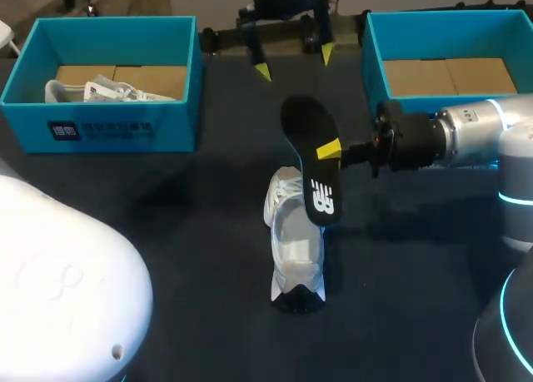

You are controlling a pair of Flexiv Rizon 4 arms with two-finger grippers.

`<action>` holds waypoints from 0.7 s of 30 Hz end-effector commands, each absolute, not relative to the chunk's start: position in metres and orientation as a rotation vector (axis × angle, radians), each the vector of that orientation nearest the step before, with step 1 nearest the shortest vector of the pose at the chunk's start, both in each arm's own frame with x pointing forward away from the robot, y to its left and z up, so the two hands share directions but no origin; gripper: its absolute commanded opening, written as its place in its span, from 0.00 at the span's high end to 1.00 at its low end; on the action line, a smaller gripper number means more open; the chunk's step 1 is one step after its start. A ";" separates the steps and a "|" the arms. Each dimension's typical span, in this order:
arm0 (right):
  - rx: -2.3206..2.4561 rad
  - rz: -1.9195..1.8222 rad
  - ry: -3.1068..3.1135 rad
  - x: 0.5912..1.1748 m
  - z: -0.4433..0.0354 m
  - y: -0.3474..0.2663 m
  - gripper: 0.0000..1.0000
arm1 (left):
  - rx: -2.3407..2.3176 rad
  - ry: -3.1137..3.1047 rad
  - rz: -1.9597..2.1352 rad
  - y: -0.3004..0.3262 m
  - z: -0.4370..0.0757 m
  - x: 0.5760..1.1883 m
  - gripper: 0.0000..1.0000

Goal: Take the shoe out of the shoebox, open the shoe tongue, remove and reinsert the insole, then place the shoe into the shoebox

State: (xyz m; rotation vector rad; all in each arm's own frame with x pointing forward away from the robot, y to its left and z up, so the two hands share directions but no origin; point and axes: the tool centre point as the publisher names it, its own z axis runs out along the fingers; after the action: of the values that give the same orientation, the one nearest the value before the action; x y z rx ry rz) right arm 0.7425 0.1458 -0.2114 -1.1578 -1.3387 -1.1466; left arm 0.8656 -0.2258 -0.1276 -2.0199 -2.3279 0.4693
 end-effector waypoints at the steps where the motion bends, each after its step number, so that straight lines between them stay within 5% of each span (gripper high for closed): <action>1: -1.158 -1.147 -1.339 0.742 -0.212 0.147 1.00 | -1.971 -2.171 0.154 -0.237 -0.125 0.867 0.00; 10: -1.158 -1.147 -1.339 0.742 -0.212 0.147 1.00 | -2.019 -2.136 0.112 -0.259 -0.128 0.863 0.00; 21: -1.158 -1.147 -1.339 0.742 -0.212 0.147 1.00 | -2.201 -2.317 0.568 -0.246 -0.121 0.842 0.00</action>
State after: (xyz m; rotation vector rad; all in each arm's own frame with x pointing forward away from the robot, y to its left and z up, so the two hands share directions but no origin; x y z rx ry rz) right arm 0.7426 0.1458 -0.2116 -1.1574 -1.3383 -1.1472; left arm 0.8518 -0.2688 -0.1182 -2.1112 -2.1868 0.2647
